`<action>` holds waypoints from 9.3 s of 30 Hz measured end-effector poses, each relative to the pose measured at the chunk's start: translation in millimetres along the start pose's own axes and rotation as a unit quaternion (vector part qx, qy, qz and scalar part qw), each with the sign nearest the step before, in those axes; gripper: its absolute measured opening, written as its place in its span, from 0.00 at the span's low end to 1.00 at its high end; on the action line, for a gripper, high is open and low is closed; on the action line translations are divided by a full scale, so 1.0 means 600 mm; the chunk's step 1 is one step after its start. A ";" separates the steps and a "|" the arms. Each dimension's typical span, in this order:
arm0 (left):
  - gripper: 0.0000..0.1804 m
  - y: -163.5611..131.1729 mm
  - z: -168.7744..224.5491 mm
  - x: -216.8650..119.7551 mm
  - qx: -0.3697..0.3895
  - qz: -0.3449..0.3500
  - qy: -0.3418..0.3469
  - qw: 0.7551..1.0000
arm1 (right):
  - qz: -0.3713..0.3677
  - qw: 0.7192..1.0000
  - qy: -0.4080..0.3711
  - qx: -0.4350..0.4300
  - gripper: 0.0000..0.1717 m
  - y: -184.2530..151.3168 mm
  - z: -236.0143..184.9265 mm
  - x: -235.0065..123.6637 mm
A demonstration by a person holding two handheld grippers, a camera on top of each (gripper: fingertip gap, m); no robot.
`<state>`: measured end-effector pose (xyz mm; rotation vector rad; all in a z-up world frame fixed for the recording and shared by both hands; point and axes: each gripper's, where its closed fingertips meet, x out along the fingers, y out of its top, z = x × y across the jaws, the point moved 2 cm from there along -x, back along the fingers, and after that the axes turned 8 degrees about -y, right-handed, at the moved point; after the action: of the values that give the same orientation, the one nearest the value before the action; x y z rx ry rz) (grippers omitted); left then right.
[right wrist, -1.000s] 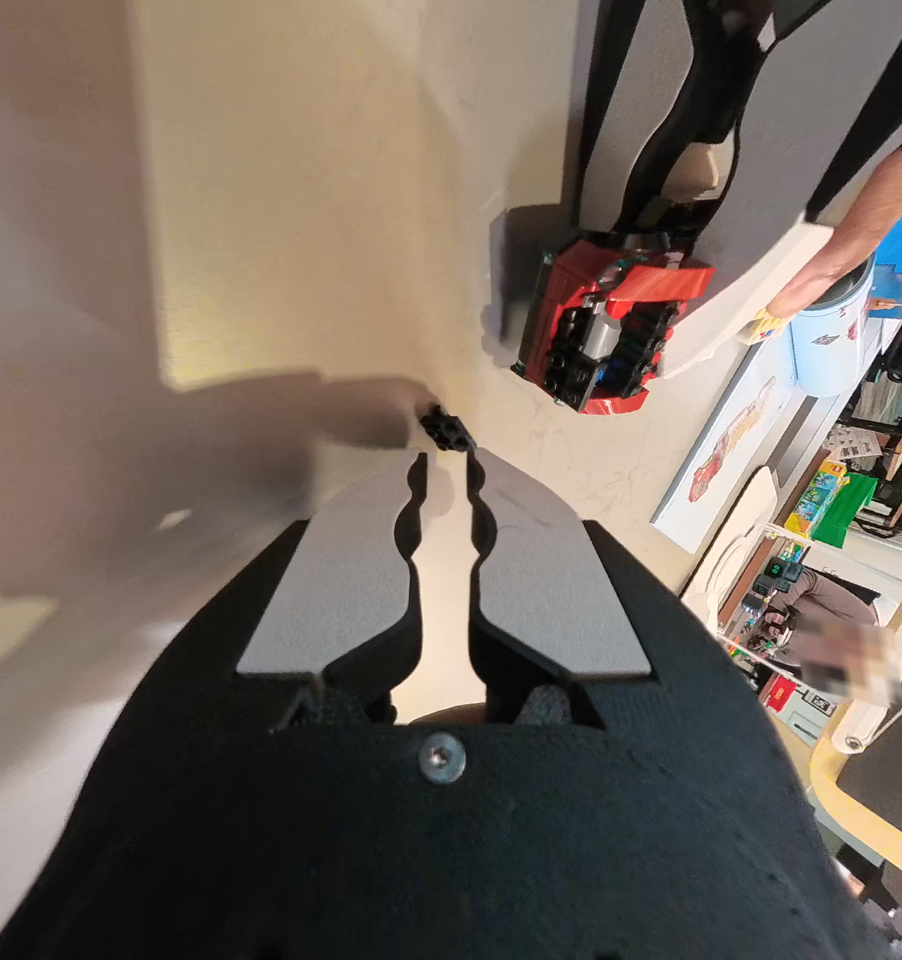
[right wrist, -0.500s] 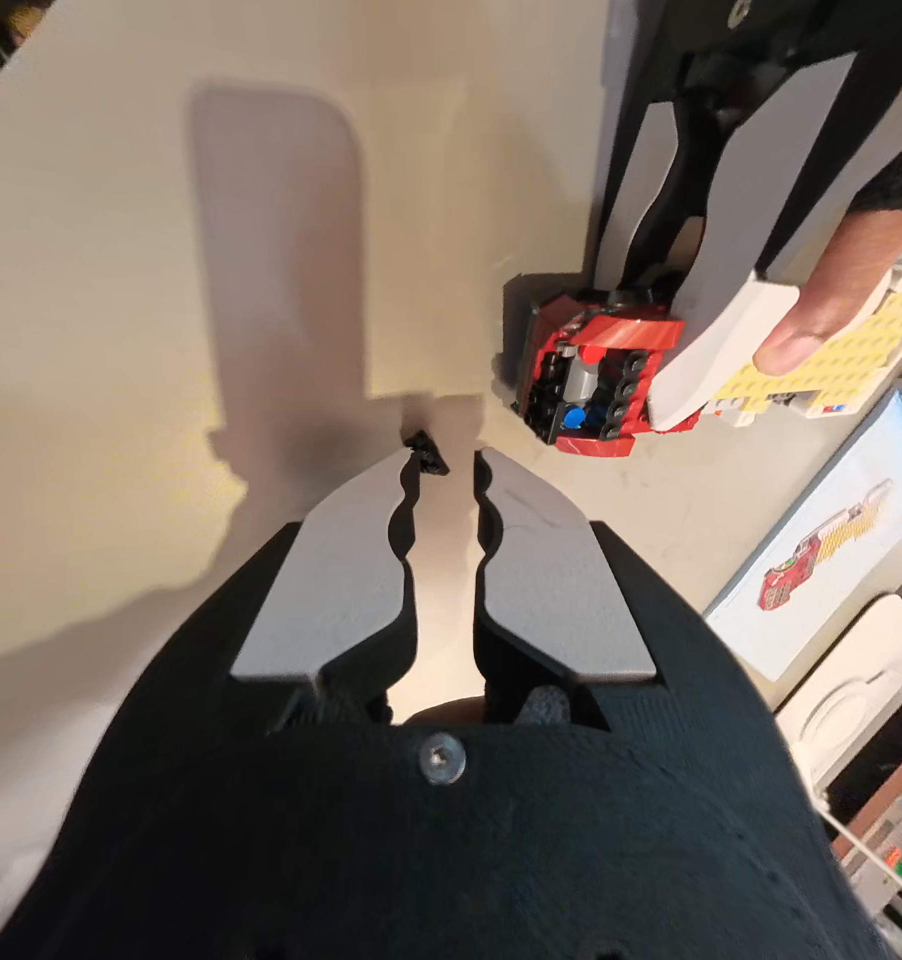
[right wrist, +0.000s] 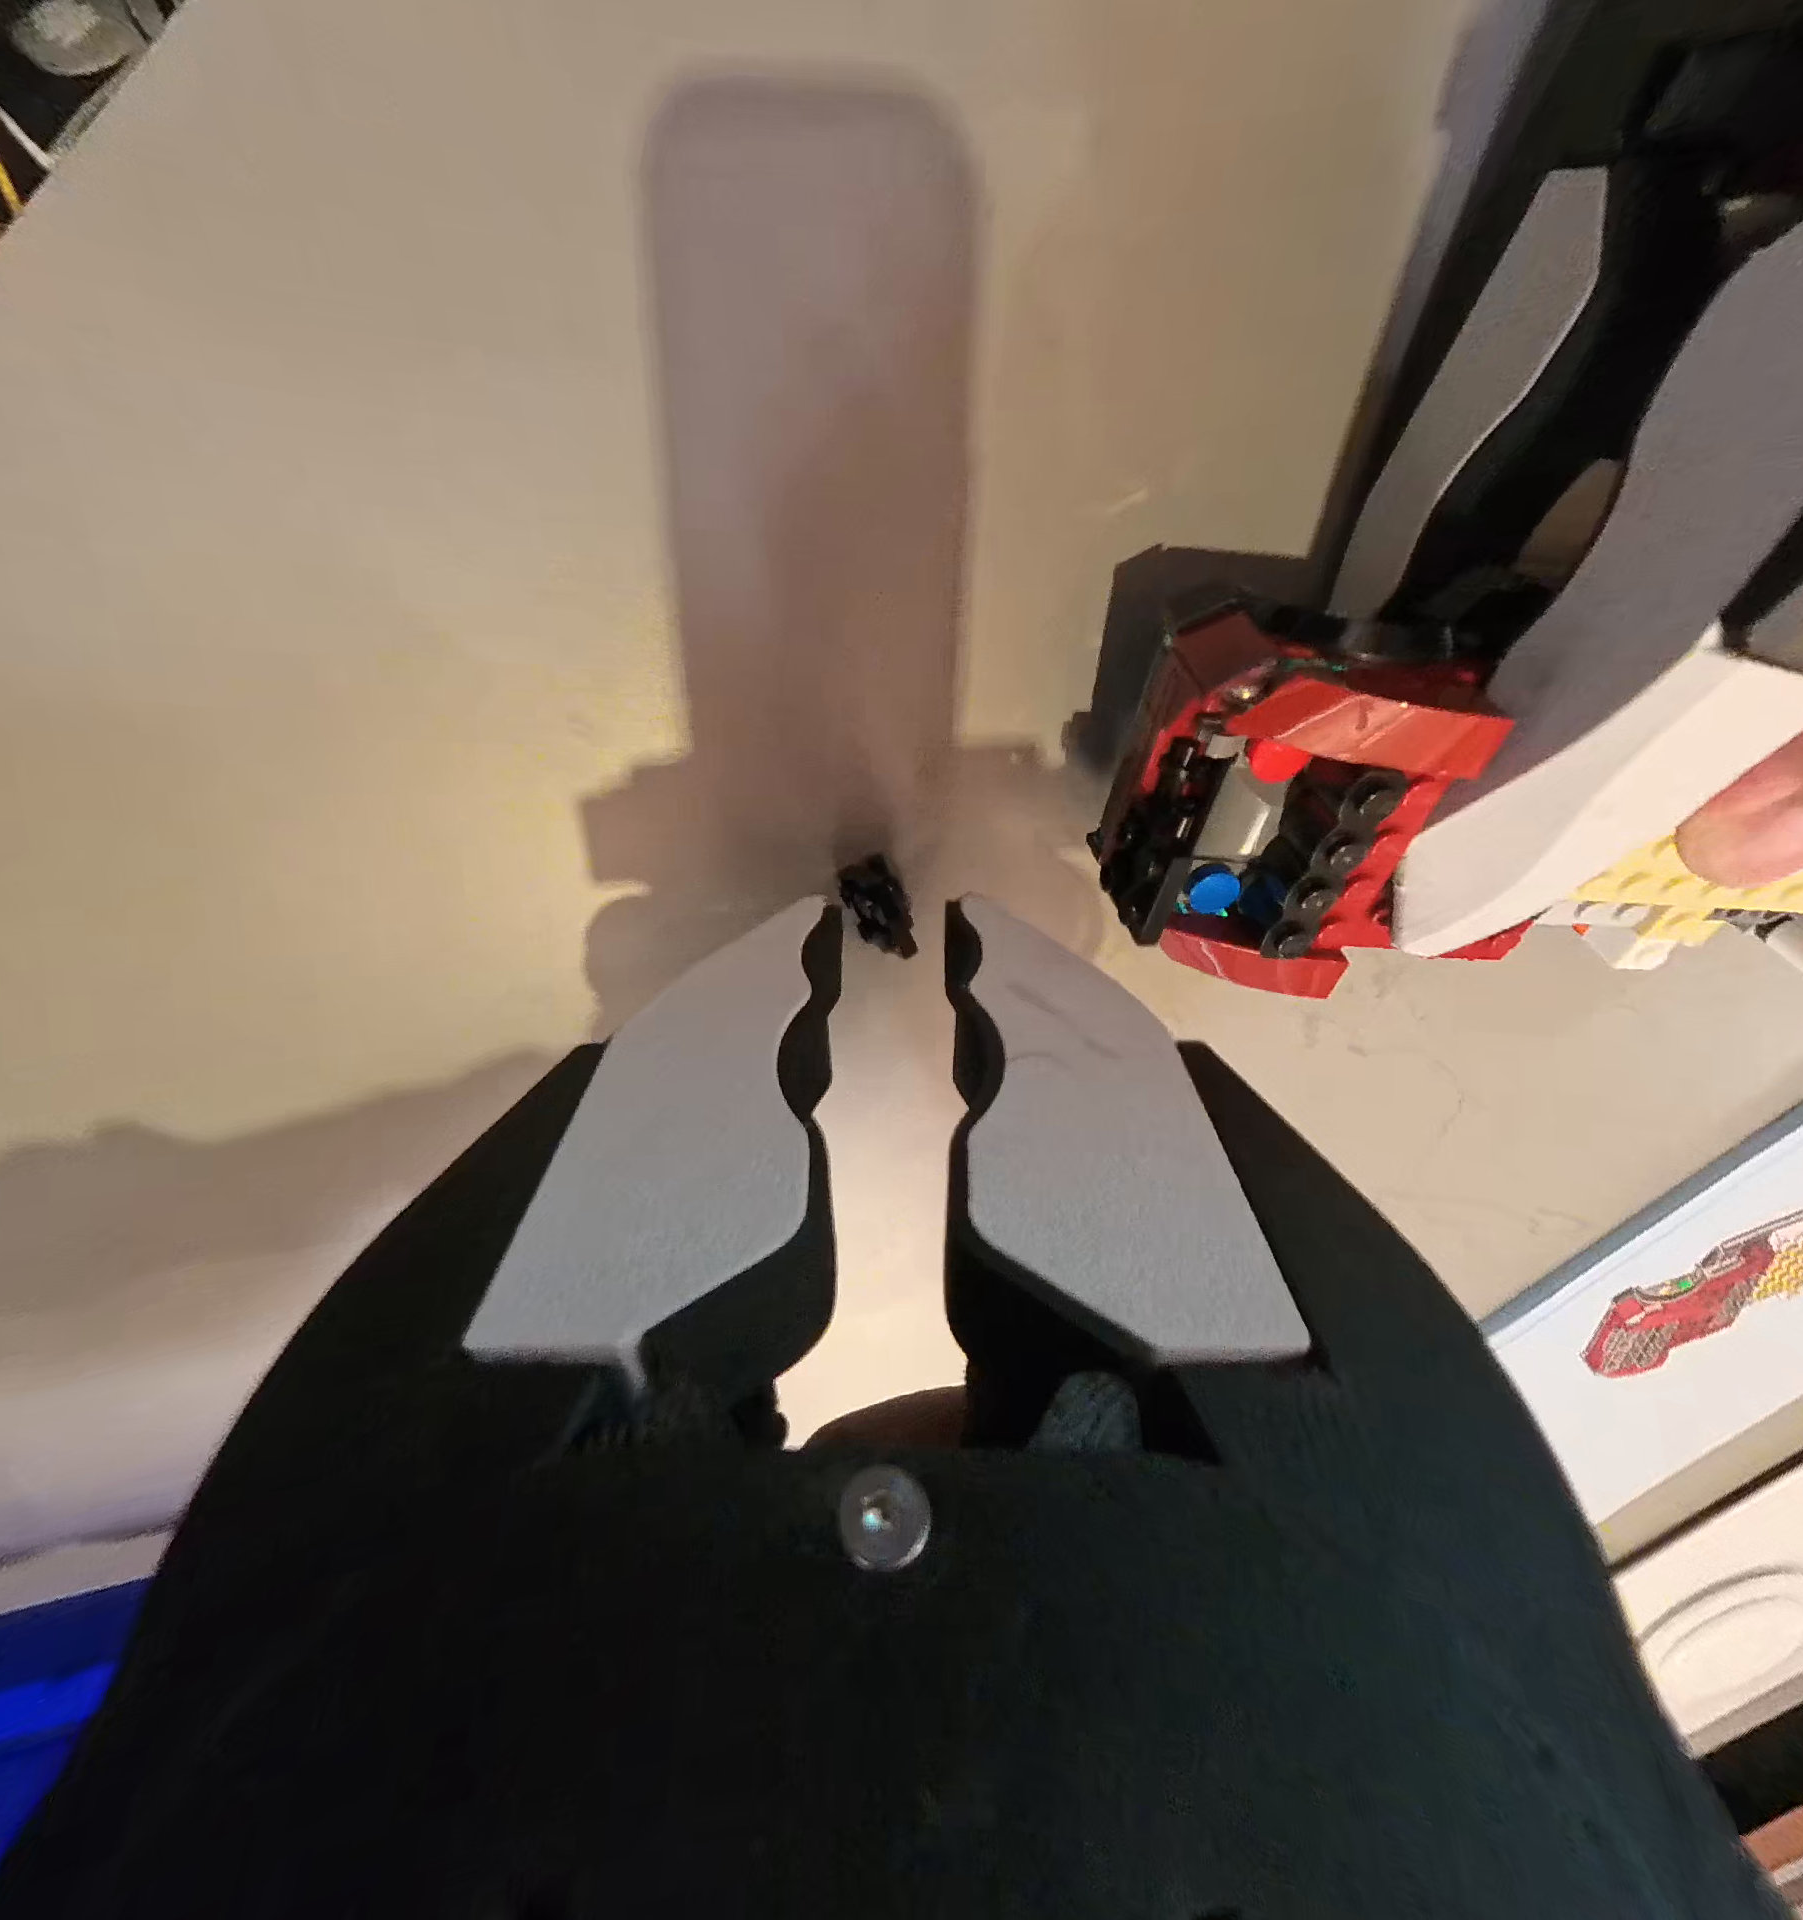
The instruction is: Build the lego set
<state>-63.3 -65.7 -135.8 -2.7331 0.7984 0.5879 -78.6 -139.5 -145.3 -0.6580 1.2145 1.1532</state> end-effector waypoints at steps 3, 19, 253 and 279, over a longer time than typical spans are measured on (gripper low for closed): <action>0.19 -0.001 0.000 0.000 0.000 0.000 -0.001 1.000 | -0.010 1.000 0.004 0.000 0.08 -0.005 -0.001 0.004; 0.19 0.004 -0.004 -0.002 -0.033 0.027 0.007 0.999 | 0.142 0.972 -0.125 0.139 0.04 0.044 0.037 -0.060; 0.18 -0.036 -0.018 -0.003 -0.113 -0.001 0.059 0.992 | 0.065 0.828 -0.539 0.140 0.19 0.052 0.071 -0.035; 0.18 -0.026 -0.040 0.002 -0.112 0.013 0.083 0.990 | 0.064 0.818 -0.556 0.129 0.19 0.032 0.058 -0.052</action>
<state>-46.3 -61.3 -113.5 -3.0135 0.8537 0.4864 -81.5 -112.2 -102.8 0.3399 0.3627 1.1587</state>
